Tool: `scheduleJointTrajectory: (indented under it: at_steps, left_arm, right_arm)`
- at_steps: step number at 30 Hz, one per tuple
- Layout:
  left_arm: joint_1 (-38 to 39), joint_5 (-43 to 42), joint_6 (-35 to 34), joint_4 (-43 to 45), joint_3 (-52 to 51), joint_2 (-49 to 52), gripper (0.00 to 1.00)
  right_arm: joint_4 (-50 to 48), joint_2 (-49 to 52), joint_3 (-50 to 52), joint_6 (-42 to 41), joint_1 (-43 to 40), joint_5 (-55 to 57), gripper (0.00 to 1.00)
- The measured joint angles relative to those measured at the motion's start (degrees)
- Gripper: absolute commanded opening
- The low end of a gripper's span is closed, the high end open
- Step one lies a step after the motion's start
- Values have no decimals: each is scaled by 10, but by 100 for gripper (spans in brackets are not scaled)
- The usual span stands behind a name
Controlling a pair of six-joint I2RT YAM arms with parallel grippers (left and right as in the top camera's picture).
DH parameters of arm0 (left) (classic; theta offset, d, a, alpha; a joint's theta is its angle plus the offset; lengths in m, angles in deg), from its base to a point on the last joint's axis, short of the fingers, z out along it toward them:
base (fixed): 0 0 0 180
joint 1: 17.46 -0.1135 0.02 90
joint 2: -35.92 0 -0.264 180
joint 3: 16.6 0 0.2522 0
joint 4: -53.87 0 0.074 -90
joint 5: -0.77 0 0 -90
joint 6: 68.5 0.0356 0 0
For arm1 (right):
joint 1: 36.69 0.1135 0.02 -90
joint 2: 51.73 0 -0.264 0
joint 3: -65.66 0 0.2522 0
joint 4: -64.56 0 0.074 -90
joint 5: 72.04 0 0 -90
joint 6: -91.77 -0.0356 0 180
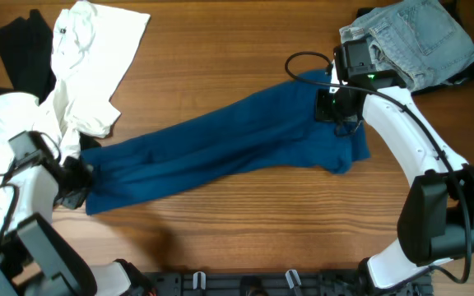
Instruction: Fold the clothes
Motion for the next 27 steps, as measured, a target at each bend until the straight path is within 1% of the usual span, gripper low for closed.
scheduleJointTrajectory:
  at_steps: [1,2,3,4,6,7,9,11,13,15,19,21,22,23,25,27]
  left_arm:
    - [20,-4,0,20,0,11,50]
    - [34,-6,-3,33,0,13,81]
    - [51,-9,-2,53,0,13,100]
    - [68,-10,-1,66,0,13,100]
    - [90,-15,13,56,3,13,100]
    - [95,-17,23,37,9,13,100]
    - [95,-19,50,-23,31,9,100]
    - [95,-19,89,-40,48,-16,100]
    - [95,-19,134,-34,51,-28,100]
    - [95,-19,188,-8,47,-21,100]
    - [95,8,278,56,29,43,100]
    - [95,17,298,76,32,63,99]
    - [95,19,305,76,37,69,96]
    - [95,20,309,74,45,77,82]
    - [93,5,319,75,56,93,61]
    - [88,-36,323,77,67,107,34]
  right_arm:
    - [-2,0,0,1,0,0,48]
    - [-2,0,0,3,0,0,58]
    - [-3,0,0,4,0,0,71]
    - [-3,0,0,7,0,0,74]
    - [5,0,-1,9,0,-1,76]
    - [15,0,-3,9,0,-2,77]
    - [30,-2,-18,9,0,-2,82]
    - [49,-15,-49,16,0,-2,86]
    - [63,-30,-71,26,0,-2,86]
    - [65,-36,-80,29,0,-2,86]
    - [72,-36,-80,29,0,-2,86]
    - [73,-36,-80,29,0,-2,86]
    - [73,-36,-80,29,0,-2,86]
    - [73,-36,-80,29,0,-2,86]
    - [73,-36,-80,29,0,-2,86]
    - [70,-36,-80,29,0,-2,86]
